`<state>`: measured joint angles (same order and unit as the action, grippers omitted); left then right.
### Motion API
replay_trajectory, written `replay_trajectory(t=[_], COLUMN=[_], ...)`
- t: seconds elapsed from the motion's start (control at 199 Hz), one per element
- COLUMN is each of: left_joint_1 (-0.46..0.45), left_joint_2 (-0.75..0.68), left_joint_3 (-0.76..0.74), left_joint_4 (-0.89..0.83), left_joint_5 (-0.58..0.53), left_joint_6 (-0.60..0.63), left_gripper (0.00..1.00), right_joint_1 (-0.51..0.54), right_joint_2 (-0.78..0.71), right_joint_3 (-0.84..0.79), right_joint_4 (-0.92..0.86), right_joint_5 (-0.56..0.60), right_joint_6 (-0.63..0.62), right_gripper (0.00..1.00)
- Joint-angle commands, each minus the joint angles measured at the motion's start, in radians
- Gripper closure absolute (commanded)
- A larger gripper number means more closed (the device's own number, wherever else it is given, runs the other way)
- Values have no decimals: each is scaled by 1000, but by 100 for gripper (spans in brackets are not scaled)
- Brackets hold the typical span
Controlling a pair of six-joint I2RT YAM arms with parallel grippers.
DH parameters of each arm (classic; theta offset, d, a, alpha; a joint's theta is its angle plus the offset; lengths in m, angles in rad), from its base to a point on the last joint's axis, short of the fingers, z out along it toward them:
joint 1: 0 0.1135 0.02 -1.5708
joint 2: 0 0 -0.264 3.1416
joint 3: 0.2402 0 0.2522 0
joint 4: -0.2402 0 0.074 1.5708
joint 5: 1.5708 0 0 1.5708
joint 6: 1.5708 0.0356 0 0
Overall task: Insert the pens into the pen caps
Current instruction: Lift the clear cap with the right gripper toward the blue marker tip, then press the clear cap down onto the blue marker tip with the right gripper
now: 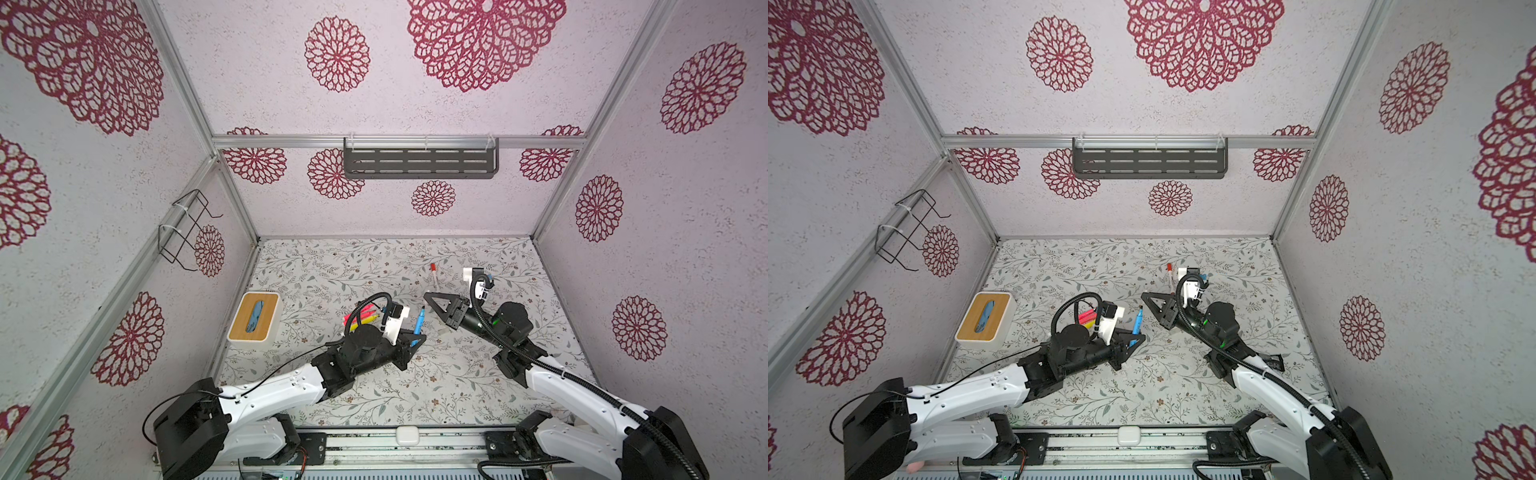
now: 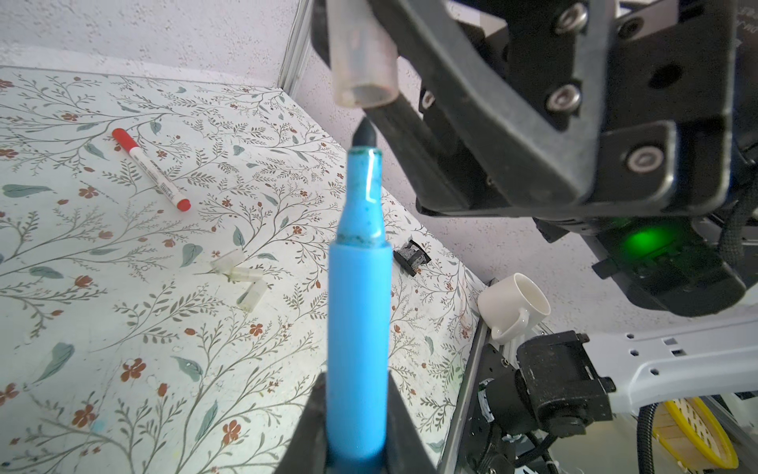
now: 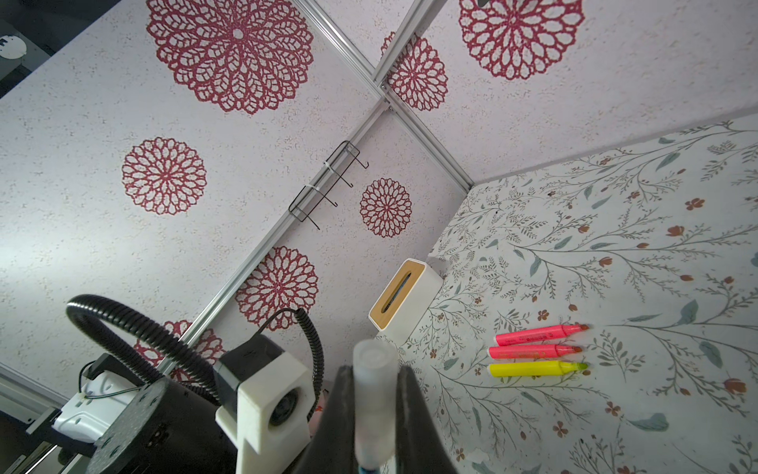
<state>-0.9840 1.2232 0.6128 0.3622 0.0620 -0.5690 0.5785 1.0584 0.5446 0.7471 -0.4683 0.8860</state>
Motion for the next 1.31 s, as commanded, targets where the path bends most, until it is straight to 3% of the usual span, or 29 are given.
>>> replay_trajectory(t=[0.0, 0.402, 0.683, 0.818, 0.899, 0.959, 1.115, 1.3], left_joint_1=[-6, -5, -5, -5, -4, -5, -4, -4], left_joint_2=[-17, -34, -68, -98, -113, -123, -137, -151], left_joint_3=[22, 28, 43, 44, 44, 44, 41, 36], left_joint_4=[17, 9, 12, 22, 35, 37, 30, 26], left_joint_5=[-3, -7, 18, 26, 36, 40, 44, 65], left_joint_6=[13, 14, 5, 14, 19, 22, 27, 8], left_gripper=[100, 100, 100, 100, 100, 100, 100, 100], right_joint_1=[12, 42, 67, 69, 69, 68, 61, 36], right_joint_2=[-12, -30, -39, -74, -94, -110, -184, -190], right_joint_3=[-15, -35, -41, -31, -8, 8, 38, 96], right_joint_4=[82, 86, 94, 56, -10, -53, -184, -227], right_joint_5=[-10, -38, -88, -127, -158, -187, -132, -149], right_joint_6=[13, -3, -38, -77, -108, -127, -173, -163], right_gripper=[95, 95, 89, 79, 60, 53, 43, 41])
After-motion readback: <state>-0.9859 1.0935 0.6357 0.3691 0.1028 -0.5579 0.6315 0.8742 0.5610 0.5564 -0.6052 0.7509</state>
